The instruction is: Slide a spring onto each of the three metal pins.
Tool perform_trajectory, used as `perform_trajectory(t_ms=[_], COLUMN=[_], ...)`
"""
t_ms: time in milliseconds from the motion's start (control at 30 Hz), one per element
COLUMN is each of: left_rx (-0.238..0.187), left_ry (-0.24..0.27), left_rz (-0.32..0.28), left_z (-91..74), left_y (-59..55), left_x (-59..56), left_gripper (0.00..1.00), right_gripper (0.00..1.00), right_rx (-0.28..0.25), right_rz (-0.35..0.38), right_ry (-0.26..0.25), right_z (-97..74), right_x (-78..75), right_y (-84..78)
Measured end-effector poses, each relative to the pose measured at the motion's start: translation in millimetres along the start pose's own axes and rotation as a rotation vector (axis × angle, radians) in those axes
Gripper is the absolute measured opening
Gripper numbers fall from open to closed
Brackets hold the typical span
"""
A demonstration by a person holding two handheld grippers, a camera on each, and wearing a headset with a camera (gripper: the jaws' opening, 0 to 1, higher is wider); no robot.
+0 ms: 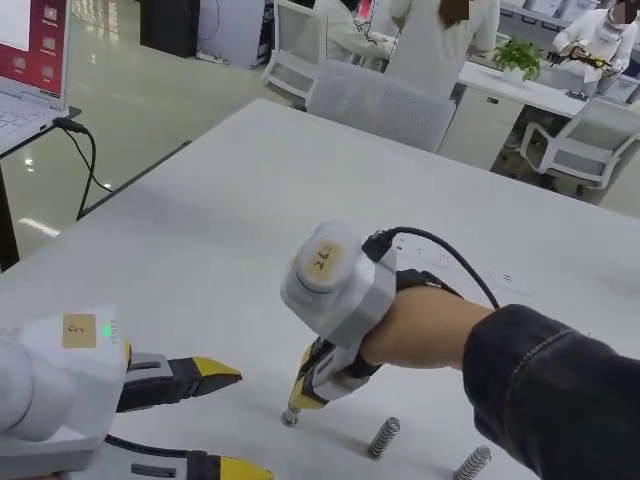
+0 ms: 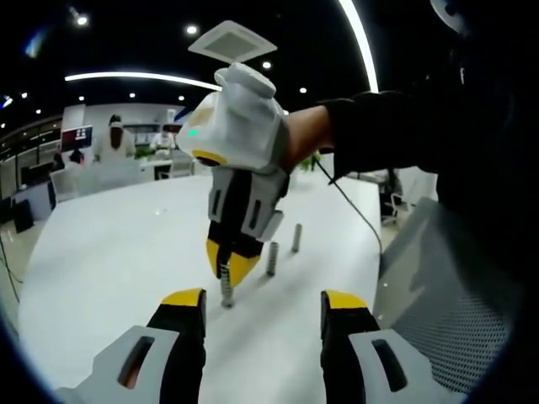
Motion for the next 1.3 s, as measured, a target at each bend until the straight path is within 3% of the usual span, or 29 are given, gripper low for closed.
perform_trajectory(t_ms=[433,1300], left_rx=[0.006,0.012], left_ry=[0.0,-0.001], left_rz=[-0.002,-0.004], left_z=[-0.1,-0.3], left_y=[-1.2,-2.3], left_x=[0.3,0.9], left_gripper=[0.49,0.49], right_gripper=[0.08,0.09], right_rx=[0.002,0.004], right_rz=[0.002,0.006], right_ry=[0.02,-0.008], right_z=[7.5,15.2], right_x=[10.8,10.4], right_y=[4.6,2.5])
Point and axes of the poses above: the centre of the closed fingertips' face, and the gripper's own axes: z roughly forward along the fingers, x roughly to its left, y roughly out of its top, the point moved 10 cm from there along -z, roughly backward along the fingers, and after that the axes turned 12 degrees about -y, right-handed, at the moved point
